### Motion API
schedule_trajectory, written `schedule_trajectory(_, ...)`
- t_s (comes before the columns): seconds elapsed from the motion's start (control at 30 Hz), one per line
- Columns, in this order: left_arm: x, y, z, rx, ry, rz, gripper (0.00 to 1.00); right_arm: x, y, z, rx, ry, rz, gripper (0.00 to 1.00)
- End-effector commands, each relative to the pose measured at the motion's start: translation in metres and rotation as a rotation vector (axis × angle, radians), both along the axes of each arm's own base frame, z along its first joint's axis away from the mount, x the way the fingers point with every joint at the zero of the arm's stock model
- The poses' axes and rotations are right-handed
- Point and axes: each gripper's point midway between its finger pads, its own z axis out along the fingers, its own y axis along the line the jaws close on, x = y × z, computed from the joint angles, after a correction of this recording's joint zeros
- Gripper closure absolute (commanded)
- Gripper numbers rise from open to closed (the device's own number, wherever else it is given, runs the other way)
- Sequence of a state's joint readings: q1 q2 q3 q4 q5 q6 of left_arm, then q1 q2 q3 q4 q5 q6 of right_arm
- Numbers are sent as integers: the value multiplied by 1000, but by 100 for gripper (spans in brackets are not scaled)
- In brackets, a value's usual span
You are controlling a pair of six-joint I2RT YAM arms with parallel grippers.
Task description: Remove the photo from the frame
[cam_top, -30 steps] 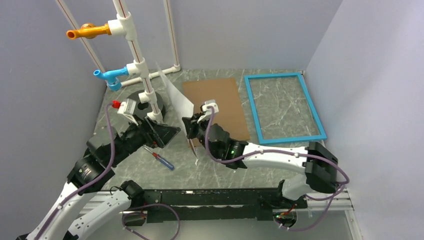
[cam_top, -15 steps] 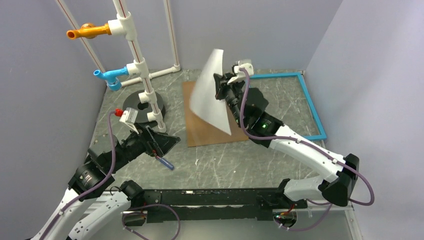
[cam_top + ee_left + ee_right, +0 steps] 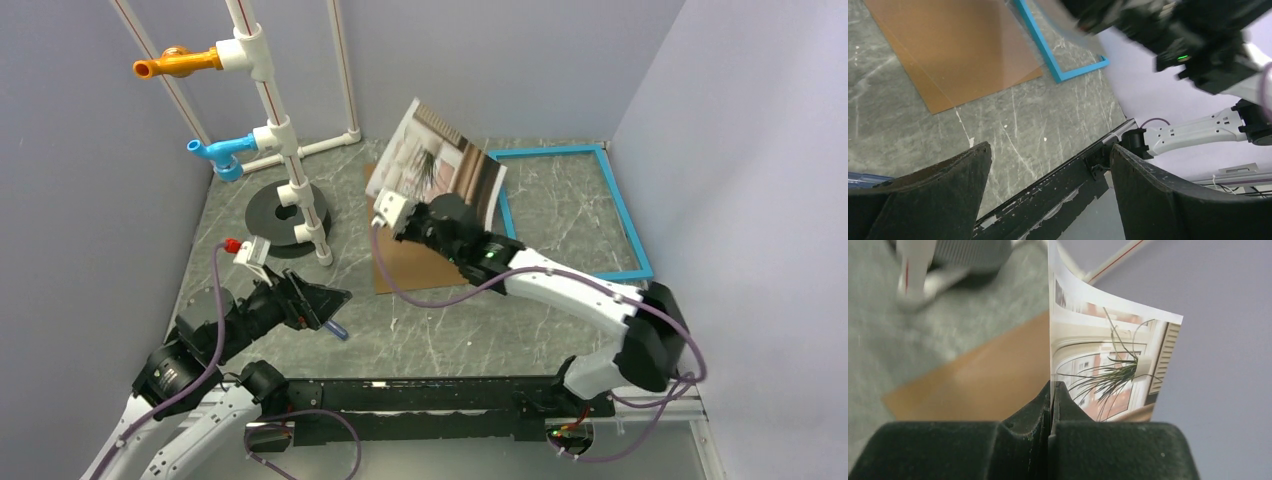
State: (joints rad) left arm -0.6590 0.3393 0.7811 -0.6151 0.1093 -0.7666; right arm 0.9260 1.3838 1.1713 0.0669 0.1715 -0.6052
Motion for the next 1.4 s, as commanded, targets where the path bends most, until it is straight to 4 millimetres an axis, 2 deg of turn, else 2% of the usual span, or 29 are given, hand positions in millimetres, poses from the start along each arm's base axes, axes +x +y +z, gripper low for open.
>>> schedule_trajectory(0.0,-3,13,5,-9,-13,53,9,-2,7,-94,-283,44,101,100)
schedule_trajectory(0.07,-3,14,3,-9,-14,58,8,-4,8,-135,-380,72,109,100)
schedule_trajectory(0.2,-1,11,-3,-5,-3,51,8,-16,16,-190,-492,49,110,100)
schedule_trajectory(0.4,1,7,-8,4,5,38,8,-54,34,-247,-618,17,232,100)
schedule_trajectory(0.47,1,7,-8,6,4,38,8,-59,36,-257,-624,30,248,100)
schedule_trajectory(0.63,2,7,-11,11,7,39,7,-54,36,-264,-660,-28,258,100)
schedule_trajectory(0.8,2,6,-10,10,12,37,7,-29,30,-266,-651,-31,219,100)
schedule_trajectory(0.87,1,7,-10,9,13,37,7,-25,27,-268,-641,-41,221,100)
schedule_trajectory(1.03,1,8,-12,5,16,44,7,-25,29,-273,-650,-52,232,100)
schedule_trajectory(1.37,3,2,-18,28,55,28,8,-33,39,-268,-630,-63,262,88)
